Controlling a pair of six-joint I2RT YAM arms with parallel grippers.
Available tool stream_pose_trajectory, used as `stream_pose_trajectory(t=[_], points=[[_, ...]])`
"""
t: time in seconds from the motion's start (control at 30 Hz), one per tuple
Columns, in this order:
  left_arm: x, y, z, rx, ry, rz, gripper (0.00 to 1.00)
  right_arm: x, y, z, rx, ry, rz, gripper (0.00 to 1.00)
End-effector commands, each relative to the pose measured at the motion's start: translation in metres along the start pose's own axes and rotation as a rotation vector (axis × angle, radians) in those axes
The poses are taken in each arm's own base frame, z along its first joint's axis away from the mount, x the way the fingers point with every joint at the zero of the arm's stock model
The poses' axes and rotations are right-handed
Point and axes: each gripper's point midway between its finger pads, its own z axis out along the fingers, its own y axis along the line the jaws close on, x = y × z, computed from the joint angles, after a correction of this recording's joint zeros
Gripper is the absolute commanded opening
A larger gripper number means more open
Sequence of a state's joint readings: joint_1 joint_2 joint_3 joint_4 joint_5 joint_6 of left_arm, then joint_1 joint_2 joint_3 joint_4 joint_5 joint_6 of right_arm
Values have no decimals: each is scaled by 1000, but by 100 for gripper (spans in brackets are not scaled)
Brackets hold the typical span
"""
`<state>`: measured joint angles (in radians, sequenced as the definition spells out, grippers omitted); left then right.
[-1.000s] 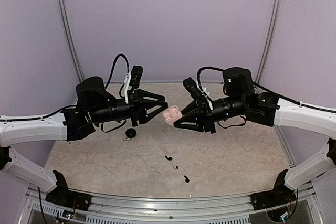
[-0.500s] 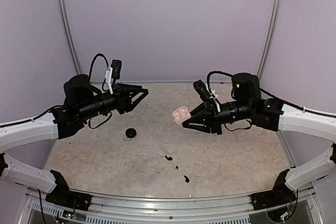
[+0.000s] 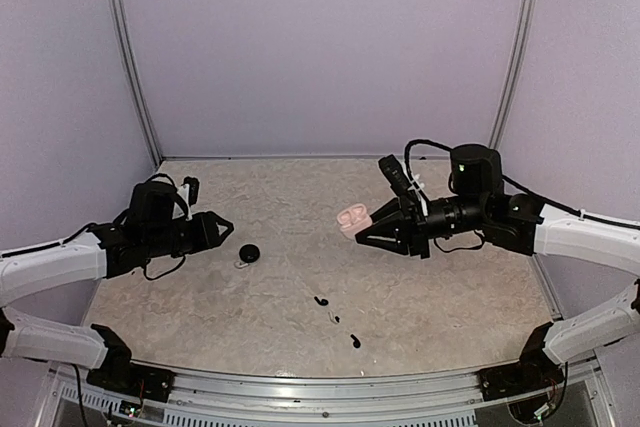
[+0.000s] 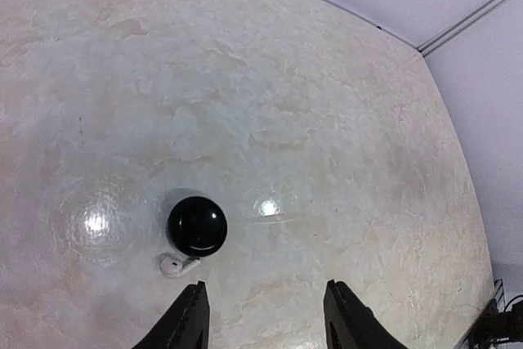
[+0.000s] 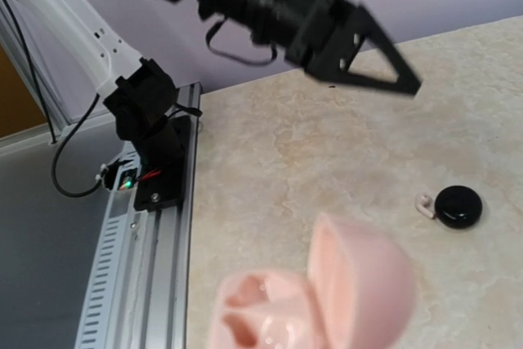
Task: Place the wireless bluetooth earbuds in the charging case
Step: Pick up the left earbud from the center of the board.
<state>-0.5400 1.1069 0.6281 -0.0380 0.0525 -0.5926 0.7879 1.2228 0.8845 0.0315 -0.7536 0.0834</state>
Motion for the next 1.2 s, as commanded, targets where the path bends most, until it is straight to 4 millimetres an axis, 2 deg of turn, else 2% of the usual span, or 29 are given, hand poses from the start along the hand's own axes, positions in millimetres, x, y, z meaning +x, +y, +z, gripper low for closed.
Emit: stream_pose_trajectory(t=[0.0, 0.1, 0.27, 0.37, 0.7, 1.17], points=[[22, 38, -2, -145, 0, -189, 49, -6, 4, -6, -14, -32, -16, 0], [32, 47, 5, -171, 14, -218, 49, -5, 4, -6, -10, -29, -18, 0], [43, 49, 23, -172, 68, -214, 49, -3, 3, -8, 0, -24, -18, 0], [52, 56, 35, -209, 107, -205, 49, -2, 3, -8, 4, -23, -17, 0], [66, 72, 67, -340, 175, -83, 46, 1, -1, -13, 26, -18, -13, 0], [87, 82, 94, -446, 269, 61, 34, 4, -4, -15, 33, -11, -10, 0]])
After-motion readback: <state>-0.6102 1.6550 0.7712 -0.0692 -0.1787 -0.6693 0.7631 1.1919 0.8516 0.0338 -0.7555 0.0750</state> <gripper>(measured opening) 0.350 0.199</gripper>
